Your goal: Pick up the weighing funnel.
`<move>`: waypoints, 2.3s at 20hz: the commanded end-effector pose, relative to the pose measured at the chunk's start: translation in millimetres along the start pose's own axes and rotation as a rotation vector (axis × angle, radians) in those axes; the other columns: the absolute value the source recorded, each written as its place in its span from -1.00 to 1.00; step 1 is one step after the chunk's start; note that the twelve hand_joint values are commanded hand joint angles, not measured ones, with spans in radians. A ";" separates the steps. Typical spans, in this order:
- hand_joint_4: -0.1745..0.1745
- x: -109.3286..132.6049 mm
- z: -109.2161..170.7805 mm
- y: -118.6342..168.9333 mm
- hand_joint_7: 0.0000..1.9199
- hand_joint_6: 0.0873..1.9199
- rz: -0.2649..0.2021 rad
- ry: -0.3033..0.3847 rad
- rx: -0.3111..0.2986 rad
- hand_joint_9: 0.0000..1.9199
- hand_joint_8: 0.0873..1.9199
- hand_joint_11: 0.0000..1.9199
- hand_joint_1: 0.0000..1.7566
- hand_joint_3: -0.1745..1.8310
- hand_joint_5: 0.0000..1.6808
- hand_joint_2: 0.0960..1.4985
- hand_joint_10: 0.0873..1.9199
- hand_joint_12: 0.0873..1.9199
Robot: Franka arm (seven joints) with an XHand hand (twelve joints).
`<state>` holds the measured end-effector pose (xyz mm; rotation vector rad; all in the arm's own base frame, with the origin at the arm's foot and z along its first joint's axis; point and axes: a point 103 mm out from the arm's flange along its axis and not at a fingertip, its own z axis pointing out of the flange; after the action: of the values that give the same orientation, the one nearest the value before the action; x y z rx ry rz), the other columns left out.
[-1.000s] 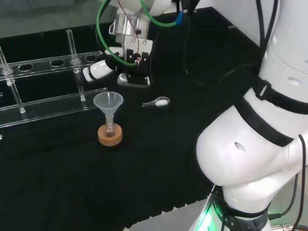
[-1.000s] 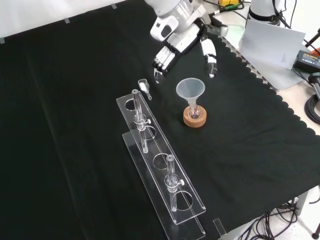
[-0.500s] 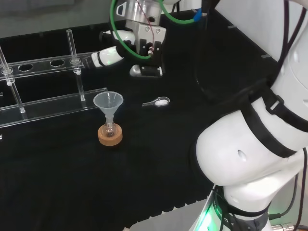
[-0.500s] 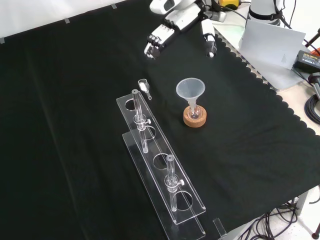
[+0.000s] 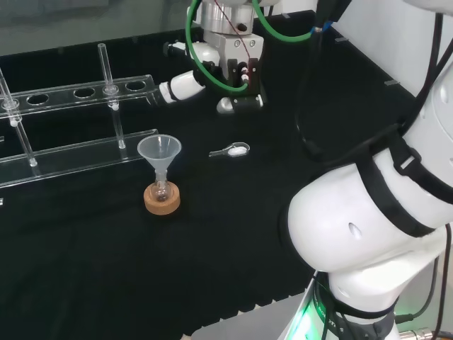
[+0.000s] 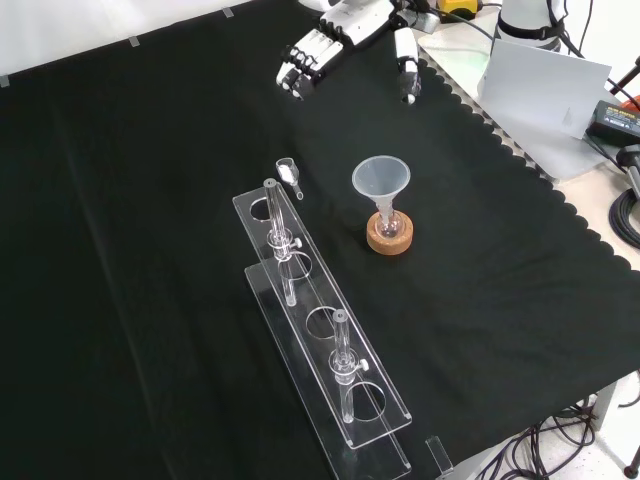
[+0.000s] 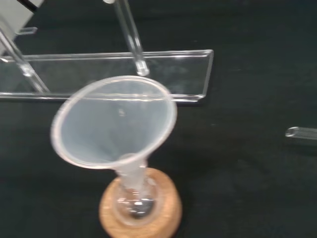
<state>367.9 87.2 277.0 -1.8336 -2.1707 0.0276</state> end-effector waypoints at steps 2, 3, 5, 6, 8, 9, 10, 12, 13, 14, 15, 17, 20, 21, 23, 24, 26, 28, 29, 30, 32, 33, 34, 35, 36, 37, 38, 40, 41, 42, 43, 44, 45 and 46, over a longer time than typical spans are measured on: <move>0.21 -30.7 15.0 1.0 -1.00 -1.00 0.062 -0.123 -0.029 -1.00 -1.00 -1.00 -0.52 -0.81 -1.00 -0.22 -1.00 -0.77; 0.21 -34.8 18.2 1.8 -1.00 -1.00 0.072 -0.133 -0.025 -1.00 -1.00 -1.00 -0.51 -0.81 -1.00 -0.22 -1.00 -0.78; 0.20 -41.9 24.7 3.9 -1.00 -1.00 0.084 -0.143 -0.025 -1.00 -1.00 -1.00 -0.49 -0.82 -1.00 -0.22 -1.00 -0.78; 0.20 -45.8 28.2 5.6 -1.00 -1.00 0.089 -0.149 -0.024 -1.00 -1.00 -1.00 -0.48 -0.82 -1.00 -0.22 -1.00 -0.78; 0.20 -54.2 35.5 10.1 -1.00 -1.00 0.108 -0.159 -0.011 -1.00 -1.00 -1.00 -0.47 -0.82 -1.00 -0.22 -1.00 -0.78; 0.20 -58.9 39.8 12.8 -1.00 -1.00 0.119 -0.159 -0.002 -1.00 -1.00 -1.00 -0.47 -0.82 -1.00 -0.22 -1.00 -0.78; 0.20 -63.2 43.7 15.7 -1.00 -1.00 0.129 -0.160 0.009 -1.00 -1.00 -1.00 -0.47 -0.82 -1.00 -0.22 -1.00 -0.78; 0.20 -71.9 51.8 21.4 -1.00 -1.00 0.150 -0.145 0.025 -1.00 -1.00 -1.00 -0.47 -0.82 -1.00 -0.22 -1.00 -0.78; 0.19 -76.1 56.1 24.3 -1.00 -1.00 0.156 -0.146 0.031 -1.00 -1.00 -1.00 -0.47 -0.82 -1.00 -0.22 -1.00 -0.78; 0.19 -80.7 60.7 27.2 -1.00 -1.00 0.162 -0.150 0.040 -1.00 -1.00 -1.00 -0.47 -0.82 -1.00 -0.21 -1.00 -0.76; 0.19 -85.3 64.6 29.7 -1.00 -1.00 0.168 -0.150 0.046 -1.00 -1.00 -1.00 -0.46 -0.82 -1.00 -0.21 -1.00 -0.74; 0.18 -93.2 71.8 35.2 -1.00 -1.00 0.180 -0.152 0.059 -1.00 -1.00 -1.00 -0.46 -0.82 -1.00 -0.21 -1.00 -0.72; 0.17 -105.9 80.0 42.2 -1.00 -1.00 0.192 -0.147 0.068 -1.00 -1.00 -1.00 -0.46 -0.82 -1.00 -0.21 -1.00 -0.72; 0.17 -109.5 82.9 44.2 -1.00 -1.00 0.191 -0.149 0.069 -1.00 -1.00 -1.00 -0.46 -0.82 -1.00 -0.21 -1.00 -0.72; 0.17 -116.9 89.9 48.6 -1.00 -1.00 0.191 -0.152 0.075 -1.00 -1.00 -1.00 -0.46 -0.82 -1.00 -0.21 -1.00 -0.72; 0.16 -120.5 93.4 50.5 -1.00 -1.00 0.188 -0.153 0.074 -1.00 -1.00 -1.00 -0.46 -0.82 -1.00 -0.20 -1.00 -0.72; 0.15 -128.3 100.2 54.8 -1.00 -1.00 0.188 -0.153 0.070 -1.00 -1.00 -1.00 -0.46 -0.81 -1.00 -0.20 -1.00 -0.71; 0.14 -136.4 105.7 58.7 -1.00 -1.00 0.187 -0.143 0.052 -1.00 -1.00 -1.00 -0.45 -0.81 -1.00 -0.20 -1.00 -0.71; 0.14 -139.5 108.4 60.8 -1.00 -1.00 0.187 -0.139 0.041 -1.00 -1.00 -1.00 -0.45 -0.81 -1.00 -0.19 -1.00 -0.71; 0.13 -142.6 111.1 62.7 -1.00 -1.00 0.186 -0.133 0.027 -1.00 -1.00 -1.00 -0.45 -0.81 -1.00 -0.19 -1.00 -0.71; 0.13 -147.9 116.6 65.9 -1.00 -1.00 0.187 -0.123 0.015 -1.00 -1.00 -1.00 -0.45 -0.81 -1.00 -0.19 -1.00 -0.71; 0.13 -150.4 119.3 66.7 -1.00 -1.00 0.188 -0.119 0.012 -1.00 -1.00 -1.00 -0.45 -0.81 -1.00 -0.19 -1.00 -0.69; 0.13 -152.3 121.8 67.1 -1.00 -1.00 0.189 -0.114 0.013 -1.00 -1.00 -1.00 -0.45 -0.81 -1.00 -0.19 -1.00 -0.67; 0.13 -153.2 124.5 67.2 -1.00 -1.00 0.188 -0.111 0.013 -1.00 -1.00 -1.00 -0.45 -0.81 -1.00 -0.19 -1.00 -0.66; 0.13 -154.6 127.0 67.1 -1.00 -1.00 0.189 -0.104 0.020 -1.00 -1.00 -1.00 -0.45 -0.81 -1.00 -0.19 -1.00 -0.65; 0.13 -154.9 129.0 66.6 -1.00 -1.00 0.187 -0.098 0.024 -1.00 -1.00 -1.00 -0.45 -0.81 -1.00 -0.19 -1.00 -0.65; 0.12 -155.3 130.6 66.1 -1.00 -1.00 0.187 -0.095 0.027 -1.00 -1.00 -1.00 -0.44 -0.81 -1.00 -0.18 -1.00 -0.63; 0.11 -155.1 135.0 63.4 -0.99 -1.00 0.183 -0.087 0.030 -0.98 -1.00 -1.00 -0.43 -0.81 -1.00 -0.18 -1.00 -0.59; 0.10 -154.2 137.7 61.7 -0.99 -1.00 0.178 -0.085 0.033 -0.97 -1.00 -1.00 -0.42 -0.81 -1.00 -0.17 -1.00 -0.57; 0.10 -153.0 140.2 60.2 -0.98 -1.00 0.173 -0.085 0.035 -0.96 -1.00 -1.00 -0.42 -0.81 -1.00 -0.17 -1.00 -0.54; 0.09 -151.2 143.0 59.1 -0.97 -1.00 0.171 -0.086 0.039 -0.96 -1.00 -1.00 -0.41 -0.81 -1.00 -0.16 -1.00 -0.52; 0.09 -149.1 145.4 57.9 -0.97 -1.00 0.171 -0.082 0.042 -0.95 -1.00 -1.00 -0.41 -0.81 -1.00 -0.16 -1.00 -0.49; 0.09 -146.9 147.9 57.2 -0.97 -1.00 0.172 -0.076 0.044 -0.95 -1.00 -1.00 -0.41 -0.81 -1.00 -0.16 -1.00 -0.47; 0.08 -144.7 150.4 56.7 -0.96 -1.00 0.168 -0.073 0.047 -0.95 -1.00 -1.00 -0.41 -0.81 -1.00 -0.16 -1.00 -0.46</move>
<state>413.6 -23.2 98.3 -2.0287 -2.0442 0.1877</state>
